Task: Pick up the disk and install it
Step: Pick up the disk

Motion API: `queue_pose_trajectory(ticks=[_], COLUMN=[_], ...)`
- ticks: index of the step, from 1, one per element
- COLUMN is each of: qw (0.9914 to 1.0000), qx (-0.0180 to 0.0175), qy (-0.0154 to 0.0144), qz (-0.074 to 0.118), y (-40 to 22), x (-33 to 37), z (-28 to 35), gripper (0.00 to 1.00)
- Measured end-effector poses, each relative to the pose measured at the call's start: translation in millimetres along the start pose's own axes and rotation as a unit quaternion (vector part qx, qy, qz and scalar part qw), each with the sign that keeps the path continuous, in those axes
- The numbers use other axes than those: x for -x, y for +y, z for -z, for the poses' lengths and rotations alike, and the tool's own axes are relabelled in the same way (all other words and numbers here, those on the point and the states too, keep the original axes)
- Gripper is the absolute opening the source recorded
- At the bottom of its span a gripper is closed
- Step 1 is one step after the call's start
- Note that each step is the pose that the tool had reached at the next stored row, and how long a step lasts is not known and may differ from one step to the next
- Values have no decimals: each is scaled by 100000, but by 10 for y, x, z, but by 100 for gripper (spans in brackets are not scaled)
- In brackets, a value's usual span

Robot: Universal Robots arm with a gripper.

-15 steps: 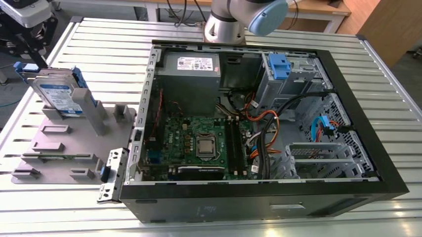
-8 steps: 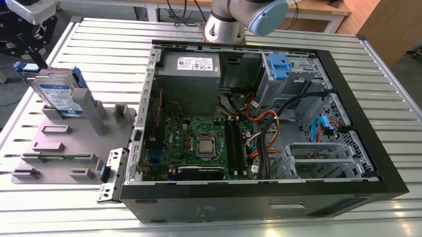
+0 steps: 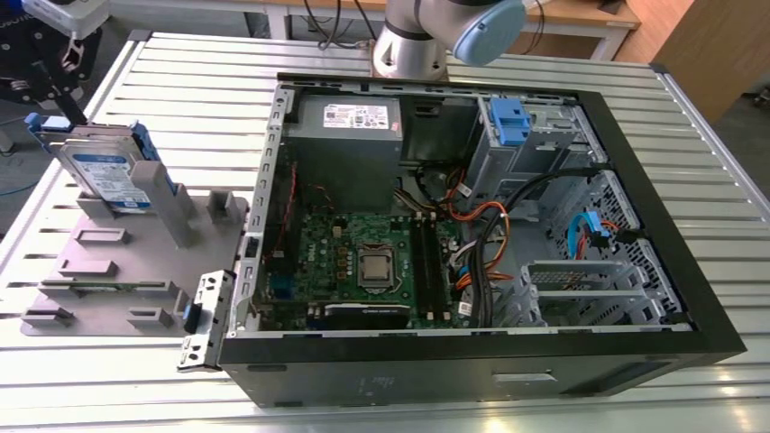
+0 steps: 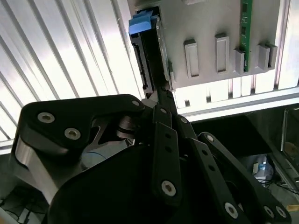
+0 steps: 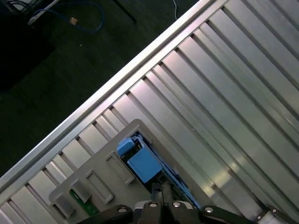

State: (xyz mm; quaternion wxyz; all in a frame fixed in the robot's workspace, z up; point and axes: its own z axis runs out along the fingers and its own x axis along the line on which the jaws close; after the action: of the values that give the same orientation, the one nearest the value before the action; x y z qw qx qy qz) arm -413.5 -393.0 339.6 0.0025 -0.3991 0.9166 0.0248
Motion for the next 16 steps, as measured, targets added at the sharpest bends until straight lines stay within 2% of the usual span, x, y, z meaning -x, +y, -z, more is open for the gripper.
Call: queue_pose_trajectory(ticks=[4, 7, 12, 16], qw=[99936, 99798, 99435, 99081], qx=[82, 146, 244, 317], qy=[171, 296, 474, 602], qz=[3574, 6349, 10599, 13508], y=[0, -1, -1, -1], x=[0, 0, -1, -1], z=[-6, -12, -17, -17], gripper=[11, 11, 11, 11])
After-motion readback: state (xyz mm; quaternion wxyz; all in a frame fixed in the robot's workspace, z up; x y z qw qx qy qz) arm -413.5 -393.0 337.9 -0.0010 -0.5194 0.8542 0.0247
